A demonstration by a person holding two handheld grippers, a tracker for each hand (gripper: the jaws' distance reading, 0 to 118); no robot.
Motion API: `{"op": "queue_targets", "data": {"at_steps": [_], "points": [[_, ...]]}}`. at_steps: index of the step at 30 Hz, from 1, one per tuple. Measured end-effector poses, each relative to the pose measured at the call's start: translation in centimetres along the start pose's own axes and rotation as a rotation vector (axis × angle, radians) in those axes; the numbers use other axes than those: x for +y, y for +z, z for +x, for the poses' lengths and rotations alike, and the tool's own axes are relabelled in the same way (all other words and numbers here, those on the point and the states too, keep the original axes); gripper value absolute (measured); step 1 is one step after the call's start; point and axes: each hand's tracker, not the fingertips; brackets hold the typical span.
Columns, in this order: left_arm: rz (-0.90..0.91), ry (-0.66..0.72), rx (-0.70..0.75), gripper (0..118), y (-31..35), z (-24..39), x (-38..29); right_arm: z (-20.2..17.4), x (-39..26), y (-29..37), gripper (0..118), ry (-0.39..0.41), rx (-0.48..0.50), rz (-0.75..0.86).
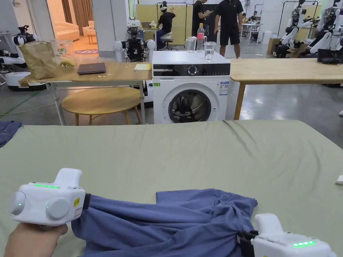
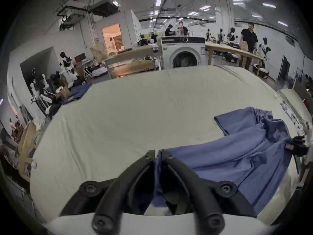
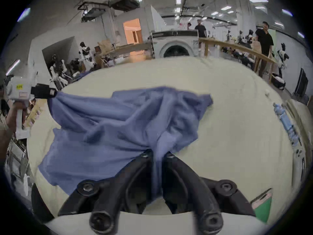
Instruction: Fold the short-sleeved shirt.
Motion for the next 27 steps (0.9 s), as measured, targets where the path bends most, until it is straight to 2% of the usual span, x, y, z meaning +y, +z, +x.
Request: {"op": "queue_targets", "data": {"at_steps": [4,14,20,27], "points": [[0.074,-0.004,0.046,1,4.3,-2.2,1.9,-1.4,4.5,4.7,8,0.071,0.02,0.067],[0.262,0.0,0.173,1,14.5,-7.2,8.2,-3.5,17.4,15.3,8,0.201,-0.062,0.312],[0.393,0.035,0.211,1,19.4,-8.7,13.9,-5.8,25.2,20.1,8,0.239,-0.13,0.475],[0.503,0.075,0.251,1,22.7,-9.8,20.9,-7.4,32.5,23.3,8,0.199,-0.135,0.599]]}}
